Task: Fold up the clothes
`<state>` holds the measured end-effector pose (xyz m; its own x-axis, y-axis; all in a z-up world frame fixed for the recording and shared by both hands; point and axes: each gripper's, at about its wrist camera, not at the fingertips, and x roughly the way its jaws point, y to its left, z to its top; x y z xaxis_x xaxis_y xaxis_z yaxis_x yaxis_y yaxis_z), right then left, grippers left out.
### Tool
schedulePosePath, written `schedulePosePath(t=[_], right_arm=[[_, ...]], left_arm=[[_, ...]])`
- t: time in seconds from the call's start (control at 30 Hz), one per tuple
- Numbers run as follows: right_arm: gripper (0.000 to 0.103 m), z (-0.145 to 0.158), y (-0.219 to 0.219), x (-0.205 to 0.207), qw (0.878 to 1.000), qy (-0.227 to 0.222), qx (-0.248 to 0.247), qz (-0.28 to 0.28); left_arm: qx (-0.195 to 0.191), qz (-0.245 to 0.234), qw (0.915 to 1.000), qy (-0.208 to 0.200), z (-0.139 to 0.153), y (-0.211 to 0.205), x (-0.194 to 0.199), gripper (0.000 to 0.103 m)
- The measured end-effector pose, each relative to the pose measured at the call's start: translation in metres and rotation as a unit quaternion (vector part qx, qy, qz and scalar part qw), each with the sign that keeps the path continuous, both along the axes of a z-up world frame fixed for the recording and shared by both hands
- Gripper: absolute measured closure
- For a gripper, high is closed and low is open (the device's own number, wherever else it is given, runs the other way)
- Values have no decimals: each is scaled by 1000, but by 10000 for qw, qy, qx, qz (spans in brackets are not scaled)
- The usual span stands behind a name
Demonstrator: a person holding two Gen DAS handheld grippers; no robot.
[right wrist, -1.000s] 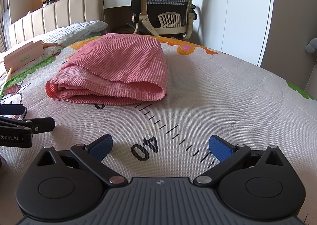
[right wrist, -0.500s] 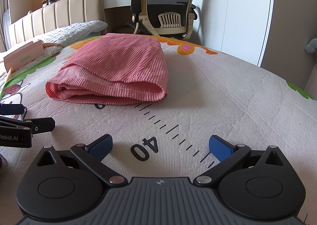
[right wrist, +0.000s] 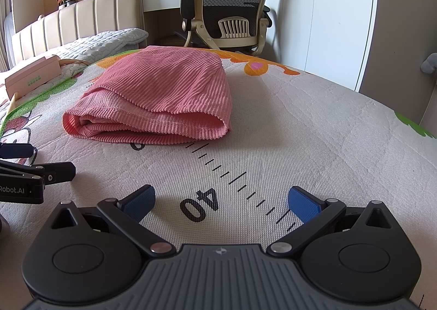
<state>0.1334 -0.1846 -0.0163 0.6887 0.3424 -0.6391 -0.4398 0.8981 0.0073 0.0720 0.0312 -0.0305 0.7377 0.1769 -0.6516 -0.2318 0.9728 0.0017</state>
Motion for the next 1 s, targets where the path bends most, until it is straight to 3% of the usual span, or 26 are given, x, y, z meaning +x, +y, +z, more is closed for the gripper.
schedulePosePath(t=[1.0], right_arm=[[0,0,-1,0,10000,-3,13,7]], left_arm=[[-44,7,10000,-16,1,1,-1,0]])
